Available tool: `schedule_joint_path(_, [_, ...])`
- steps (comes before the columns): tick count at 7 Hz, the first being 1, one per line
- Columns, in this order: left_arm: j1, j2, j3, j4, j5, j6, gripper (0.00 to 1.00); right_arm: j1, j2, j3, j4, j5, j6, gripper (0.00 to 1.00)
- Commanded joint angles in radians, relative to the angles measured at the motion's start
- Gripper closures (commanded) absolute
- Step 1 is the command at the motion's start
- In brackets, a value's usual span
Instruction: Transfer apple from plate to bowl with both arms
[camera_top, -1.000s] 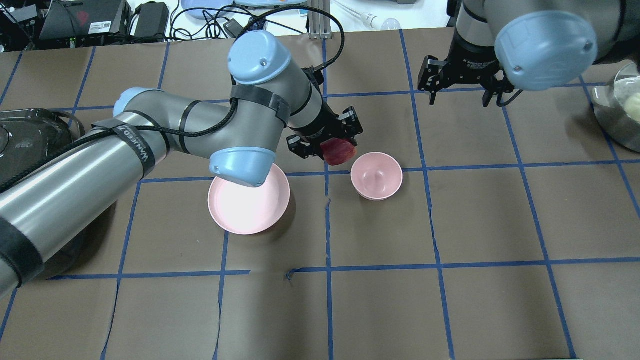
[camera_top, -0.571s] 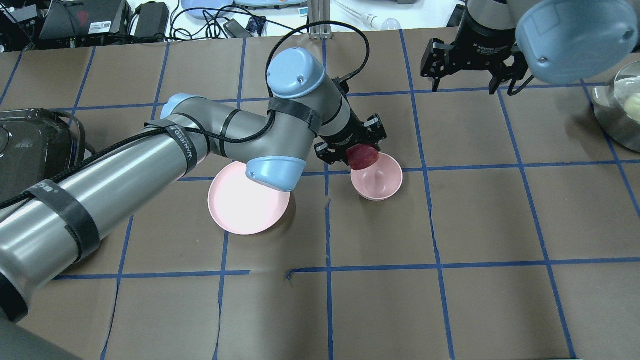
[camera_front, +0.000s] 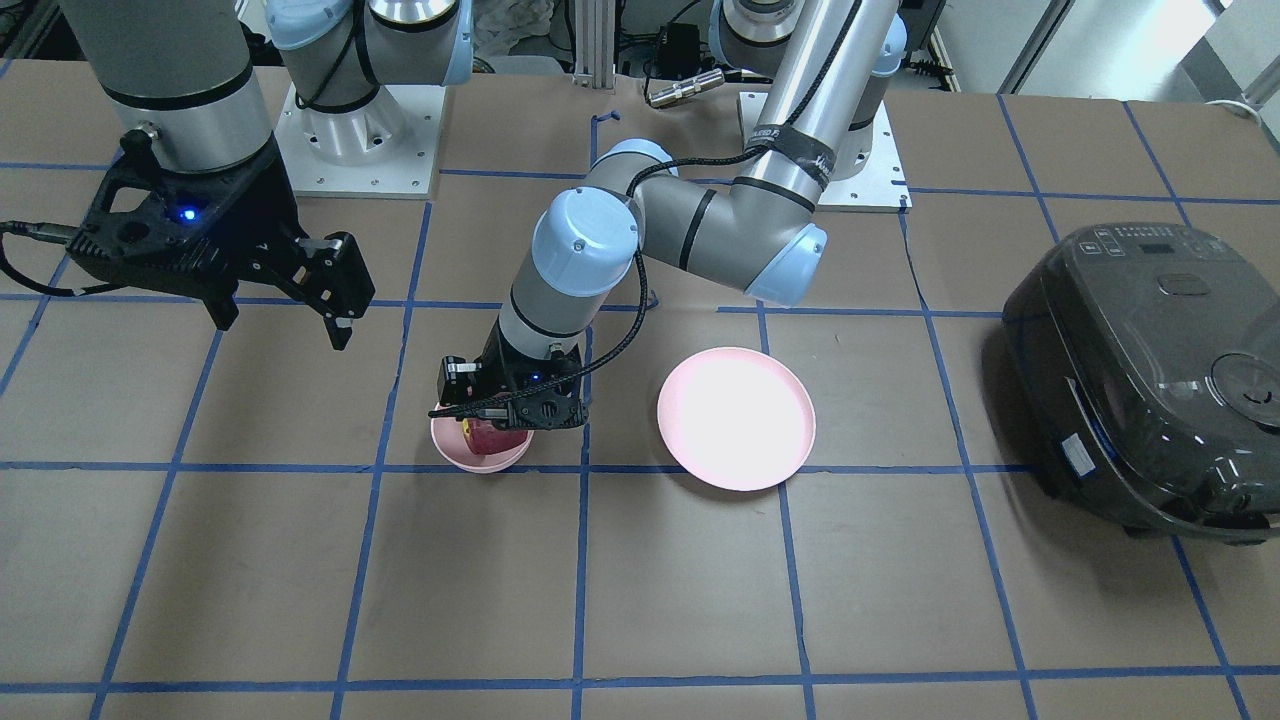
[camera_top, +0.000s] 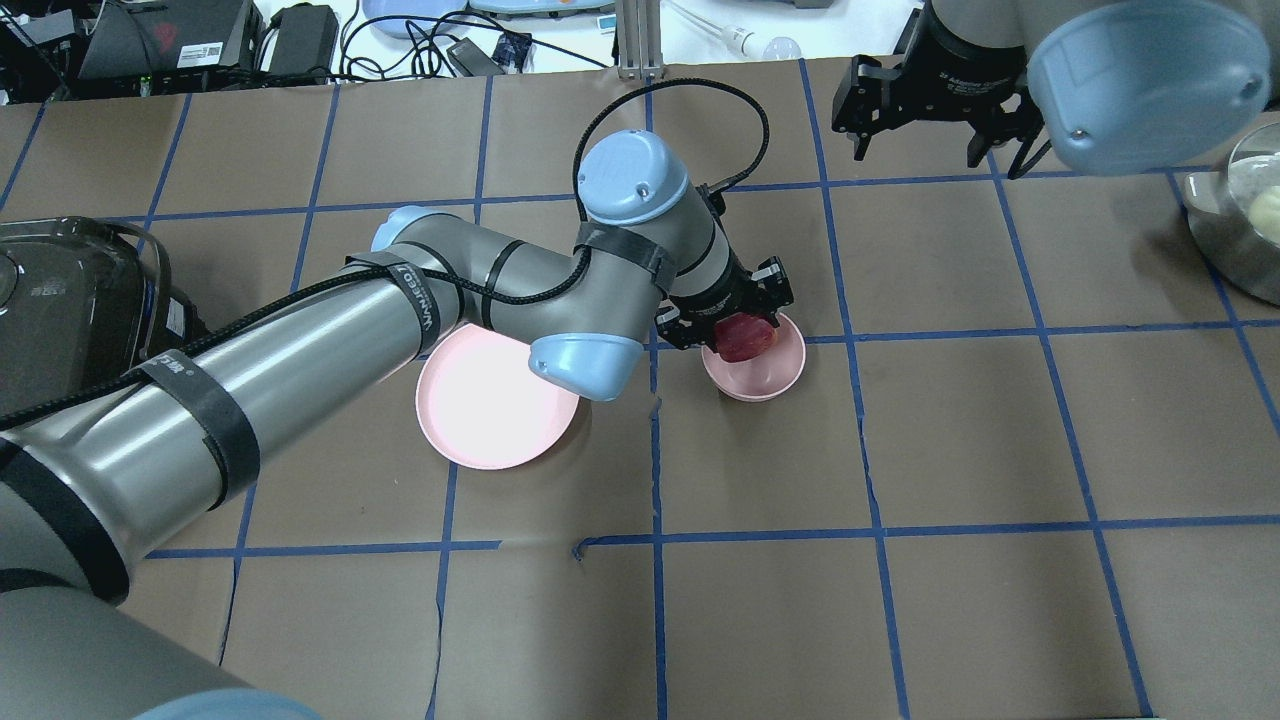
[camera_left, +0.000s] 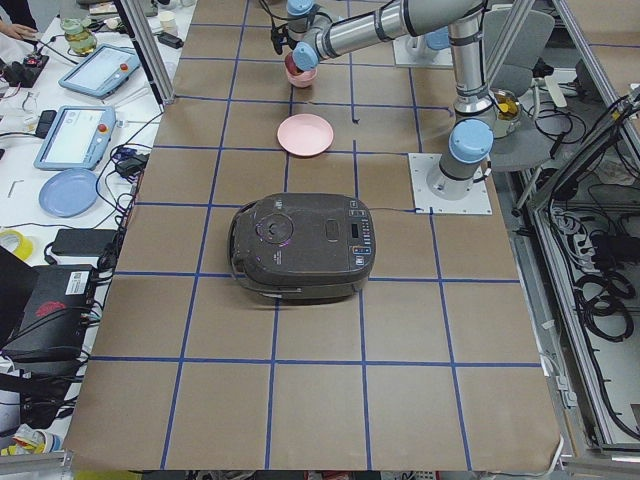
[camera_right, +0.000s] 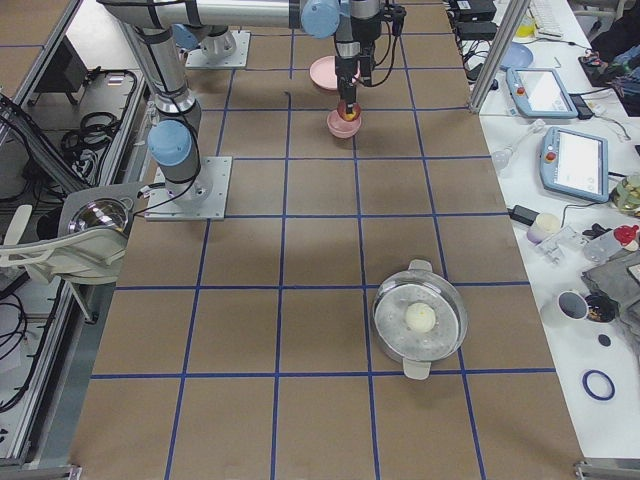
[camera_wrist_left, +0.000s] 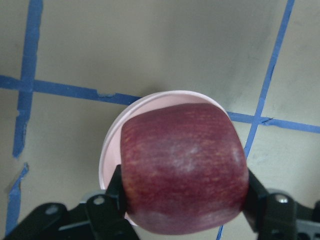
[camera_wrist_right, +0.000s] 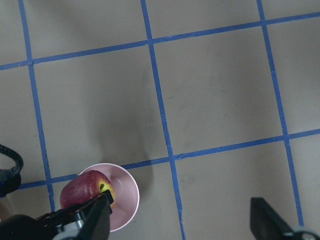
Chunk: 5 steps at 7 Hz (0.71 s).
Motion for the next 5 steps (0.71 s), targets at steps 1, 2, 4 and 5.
schedule_joint_path(1, [-0.004,-0.006,0.001,0.010,0.001,0.001,0.12,0.000,-0.015,0.001,-0.004,0.001,0.000,0.00])
schedule_joint_path(2, [-0.004,-0.006,-0.005,0.008,0.001,-0.003,0.05,0.000,-0.027,0.009,-0.002,0.001,0.000,0.00])
schedule_joint_path(4, [-0.004,0.004,-0.004,0.008,0.001,0.005,0.05,0.000,-0.030,0.023,-0.004,0.001,0.000,0.00])
schedule_joint_path(5, [-0.003,0.022,-0.008,0.007,0.007,0.013,0.04,0.001,-0.030,0.023,-0.004,0.001,0.000,0.00])
